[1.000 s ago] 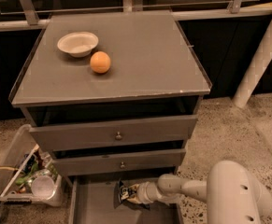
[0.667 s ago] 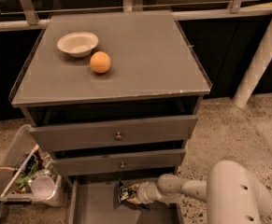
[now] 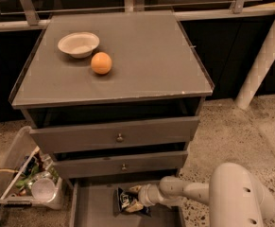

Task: Place blue chip bag into bottom drawer

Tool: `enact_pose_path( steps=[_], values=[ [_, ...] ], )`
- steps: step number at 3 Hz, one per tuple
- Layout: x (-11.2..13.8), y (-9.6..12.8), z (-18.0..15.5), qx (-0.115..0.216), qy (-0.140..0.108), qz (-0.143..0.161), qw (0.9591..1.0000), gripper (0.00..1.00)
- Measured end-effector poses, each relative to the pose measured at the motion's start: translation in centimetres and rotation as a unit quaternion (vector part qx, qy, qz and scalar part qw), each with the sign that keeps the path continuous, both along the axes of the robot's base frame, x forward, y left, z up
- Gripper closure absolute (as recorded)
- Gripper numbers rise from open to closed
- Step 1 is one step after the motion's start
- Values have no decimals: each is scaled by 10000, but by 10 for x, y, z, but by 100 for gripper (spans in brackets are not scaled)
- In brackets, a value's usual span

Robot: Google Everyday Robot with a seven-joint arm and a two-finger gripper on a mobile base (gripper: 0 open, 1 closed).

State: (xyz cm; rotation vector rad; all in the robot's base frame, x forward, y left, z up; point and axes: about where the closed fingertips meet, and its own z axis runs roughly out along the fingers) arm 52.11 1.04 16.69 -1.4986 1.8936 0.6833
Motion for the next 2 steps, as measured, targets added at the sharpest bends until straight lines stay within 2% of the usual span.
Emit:
enact_pose_path(
  steps=[1,2],
  values=[
    [0,0,0,0,0,0,10000,0],
    [0,0,0,0,0,0,10000,0]
  ],
)
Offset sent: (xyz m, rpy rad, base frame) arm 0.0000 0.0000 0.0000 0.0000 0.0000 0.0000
